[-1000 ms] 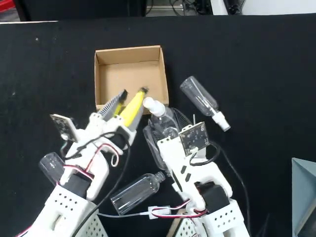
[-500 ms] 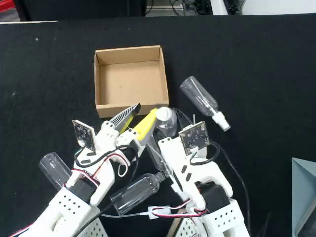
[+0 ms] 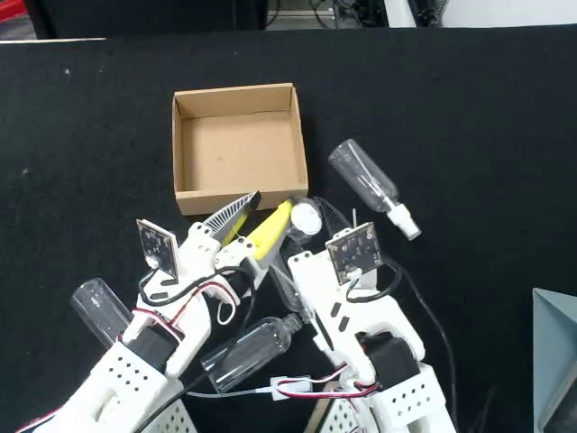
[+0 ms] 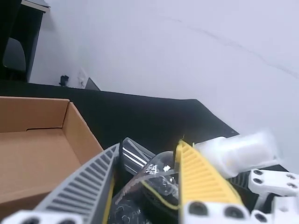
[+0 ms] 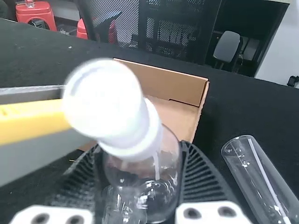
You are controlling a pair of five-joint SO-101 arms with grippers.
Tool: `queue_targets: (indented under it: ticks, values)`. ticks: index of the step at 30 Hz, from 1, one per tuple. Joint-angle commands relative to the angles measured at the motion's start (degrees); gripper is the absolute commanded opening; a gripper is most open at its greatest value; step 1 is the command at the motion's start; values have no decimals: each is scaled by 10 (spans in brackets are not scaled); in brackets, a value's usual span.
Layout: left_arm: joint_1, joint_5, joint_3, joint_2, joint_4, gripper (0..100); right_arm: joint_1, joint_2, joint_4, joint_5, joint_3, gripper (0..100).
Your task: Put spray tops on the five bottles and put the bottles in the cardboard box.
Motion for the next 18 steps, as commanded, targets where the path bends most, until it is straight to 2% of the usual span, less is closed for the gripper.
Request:
queue_targets:
  ticks: [1, 7, 13, 18]
  values:
    - [13, -7, -15, -9, -14, 181, 21, -59, 7, 3, -15, 68]
    - [12, -7, -17, -9, -14, 181, 40, -58, 7, 2, -15, 68]
    - [-36, -4, -53, -9, -14, 180, 60, -58, 7, 2, -14, 68]
    - [-45, -8, -52, -9, -13, 180, 62, -58, 10, 2, -14, 67]
